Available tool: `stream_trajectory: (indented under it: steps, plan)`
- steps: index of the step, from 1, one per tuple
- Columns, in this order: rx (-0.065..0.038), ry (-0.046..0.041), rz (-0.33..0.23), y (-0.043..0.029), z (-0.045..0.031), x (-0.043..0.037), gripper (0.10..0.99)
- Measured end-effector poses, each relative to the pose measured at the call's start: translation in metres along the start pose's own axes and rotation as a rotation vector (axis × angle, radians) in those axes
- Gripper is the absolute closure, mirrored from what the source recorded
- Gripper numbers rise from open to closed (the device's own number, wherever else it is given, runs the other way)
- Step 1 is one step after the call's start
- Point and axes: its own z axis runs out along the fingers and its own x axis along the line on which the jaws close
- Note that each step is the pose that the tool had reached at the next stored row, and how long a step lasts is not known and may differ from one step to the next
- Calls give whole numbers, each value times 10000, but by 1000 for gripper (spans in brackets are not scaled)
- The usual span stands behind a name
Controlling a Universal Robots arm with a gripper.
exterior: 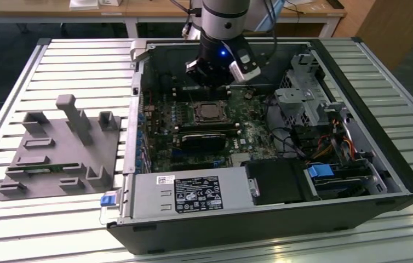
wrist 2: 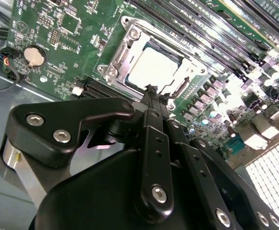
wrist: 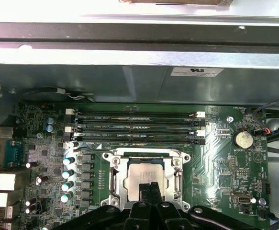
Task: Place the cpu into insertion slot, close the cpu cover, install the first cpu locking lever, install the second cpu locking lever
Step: 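Install the first cpu locking lever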
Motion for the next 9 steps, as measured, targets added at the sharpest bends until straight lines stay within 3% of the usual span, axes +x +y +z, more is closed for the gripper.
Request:
stream_trajectory:
  steps: [9]
  plan:
    - [-2,-5,-1,-2,2,116,984]
